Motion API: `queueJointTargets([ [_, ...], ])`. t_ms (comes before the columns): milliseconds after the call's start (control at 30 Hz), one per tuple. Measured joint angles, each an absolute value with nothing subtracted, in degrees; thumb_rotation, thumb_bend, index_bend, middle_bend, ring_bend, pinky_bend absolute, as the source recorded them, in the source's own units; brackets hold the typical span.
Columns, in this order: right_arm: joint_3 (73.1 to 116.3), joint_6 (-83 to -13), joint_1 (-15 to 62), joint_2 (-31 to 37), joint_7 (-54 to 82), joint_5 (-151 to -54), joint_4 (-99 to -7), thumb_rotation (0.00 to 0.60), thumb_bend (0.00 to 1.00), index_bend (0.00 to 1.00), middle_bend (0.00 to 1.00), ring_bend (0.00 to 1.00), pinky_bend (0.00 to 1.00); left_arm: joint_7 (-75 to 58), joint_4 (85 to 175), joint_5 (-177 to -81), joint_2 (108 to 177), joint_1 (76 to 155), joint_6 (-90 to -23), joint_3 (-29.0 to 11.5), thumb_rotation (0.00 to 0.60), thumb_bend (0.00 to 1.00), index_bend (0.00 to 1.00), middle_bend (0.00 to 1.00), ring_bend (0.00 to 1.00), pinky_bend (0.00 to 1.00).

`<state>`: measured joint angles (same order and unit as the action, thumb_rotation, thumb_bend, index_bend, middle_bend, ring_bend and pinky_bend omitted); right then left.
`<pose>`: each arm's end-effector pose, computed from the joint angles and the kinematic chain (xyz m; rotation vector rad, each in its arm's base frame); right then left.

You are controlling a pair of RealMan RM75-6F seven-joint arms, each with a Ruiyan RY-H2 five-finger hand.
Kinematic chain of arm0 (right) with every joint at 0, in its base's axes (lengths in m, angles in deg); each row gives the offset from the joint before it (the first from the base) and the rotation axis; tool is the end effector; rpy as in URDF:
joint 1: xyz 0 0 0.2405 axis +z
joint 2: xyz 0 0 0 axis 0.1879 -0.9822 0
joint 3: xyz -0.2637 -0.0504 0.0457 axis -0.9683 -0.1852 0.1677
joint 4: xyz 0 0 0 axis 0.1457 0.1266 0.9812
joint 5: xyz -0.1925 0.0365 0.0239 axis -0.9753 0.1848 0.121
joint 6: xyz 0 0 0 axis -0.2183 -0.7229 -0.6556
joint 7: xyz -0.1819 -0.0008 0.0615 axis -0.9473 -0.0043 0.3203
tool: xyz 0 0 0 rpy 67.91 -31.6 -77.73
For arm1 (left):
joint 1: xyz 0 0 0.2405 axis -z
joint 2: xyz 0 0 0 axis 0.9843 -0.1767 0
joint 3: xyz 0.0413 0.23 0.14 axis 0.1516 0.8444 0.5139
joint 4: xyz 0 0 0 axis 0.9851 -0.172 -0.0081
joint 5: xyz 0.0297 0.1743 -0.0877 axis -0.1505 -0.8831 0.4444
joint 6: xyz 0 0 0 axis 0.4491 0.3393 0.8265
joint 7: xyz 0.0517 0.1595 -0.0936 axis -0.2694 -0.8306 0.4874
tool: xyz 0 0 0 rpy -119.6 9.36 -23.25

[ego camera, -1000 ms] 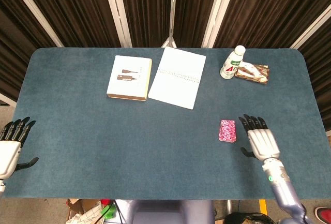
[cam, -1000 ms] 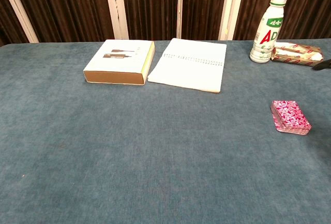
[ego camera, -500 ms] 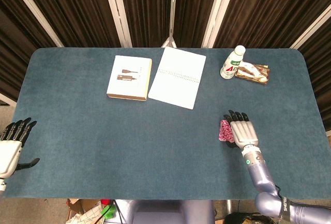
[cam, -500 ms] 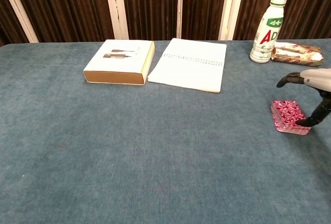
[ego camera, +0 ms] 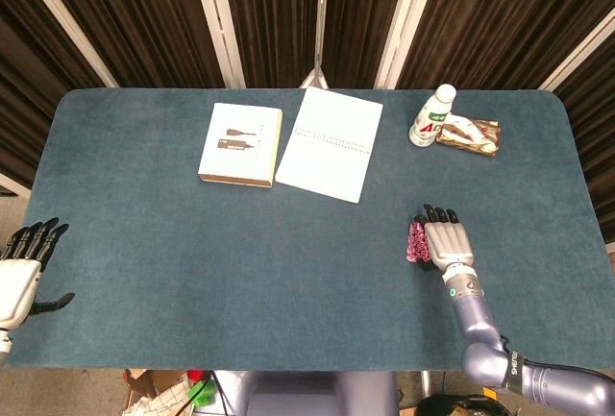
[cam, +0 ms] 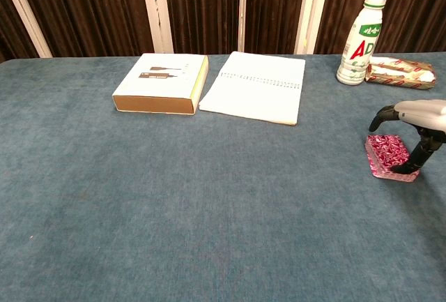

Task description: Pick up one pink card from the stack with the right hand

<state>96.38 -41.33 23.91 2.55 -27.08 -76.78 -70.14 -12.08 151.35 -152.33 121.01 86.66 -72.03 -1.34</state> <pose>-0.2588 -0.3713 0.0129 1.6001 -1.1496 0.4885 -0.3245 0.2317 0.1673 -1.4788 -0.9227 -0.7815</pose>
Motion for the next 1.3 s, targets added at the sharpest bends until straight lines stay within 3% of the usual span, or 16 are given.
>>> queueJointTargets([
  [367,95.5,-41.7,24.7,2.6,-26.1,-75.6,-69.9,0.600,0.29,0.11,0.01,0.00,0.00,-12.2,151.5,-152.1,120.9,86.7,-71.7,-1.3,0.600,0.04,0.00,0.00,0.00,0.00],
  [900,94.3,-44.5,25.5,0.8,-27.0,-74.4,-74.6,0.600,0.29,0.10,0.01,0.00,0.00,-11.7,151.7,-152.1,120.7,86.7,-71.6,-1.1,0.600,0.04,0.00,0.00,0.00,0.00],
  [1067,93.6,-44.9,25.7,0.8,-27.4,-72.8,-74.9,0.600,0.29,0.01,0.00,0.00,0.00,-11.7,151.8,-152.2,120.6,86.7,-71.7,-1.1,0.600,0.04,0.00,0.00,0.00,0.00],
  [1300,93.4,-44.2,26.4,1.4,-27.2,-70.7,-73.2,0.600,0.29,0.00,0.00,0.00,0.00,-11.6,151.8,-152.2,120.7,86.7,-71.7,-1.1,0.600,0.04,0.00,0.00,0.00,0.00],
])
